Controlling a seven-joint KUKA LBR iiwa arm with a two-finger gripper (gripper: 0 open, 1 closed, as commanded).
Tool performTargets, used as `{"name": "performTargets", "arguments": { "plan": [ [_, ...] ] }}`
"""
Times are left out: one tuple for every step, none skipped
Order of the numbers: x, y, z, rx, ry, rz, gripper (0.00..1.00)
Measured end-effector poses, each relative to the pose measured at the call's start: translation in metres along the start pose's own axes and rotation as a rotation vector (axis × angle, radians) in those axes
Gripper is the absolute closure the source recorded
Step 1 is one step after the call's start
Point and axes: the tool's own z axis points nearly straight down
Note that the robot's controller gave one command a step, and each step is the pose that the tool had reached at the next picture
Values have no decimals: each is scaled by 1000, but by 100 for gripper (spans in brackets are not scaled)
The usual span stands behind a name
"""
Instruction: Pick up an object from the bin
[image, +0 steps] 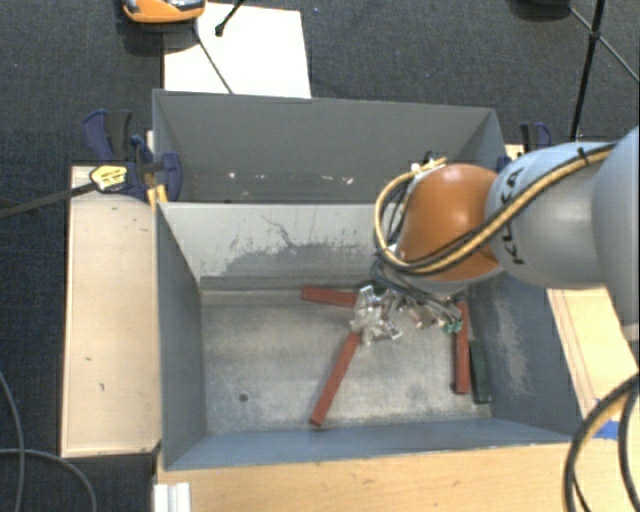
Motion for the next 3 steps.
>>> {"name": "performTargets", "arguments": {
  "plan": [
    [4, 1, 3, -5, 17, -2, 0],
    [4, 1, 3, -4, 16, -3, 0],
    [-15, 66, 1, -5, 3, -317, 100]
  ]
}}
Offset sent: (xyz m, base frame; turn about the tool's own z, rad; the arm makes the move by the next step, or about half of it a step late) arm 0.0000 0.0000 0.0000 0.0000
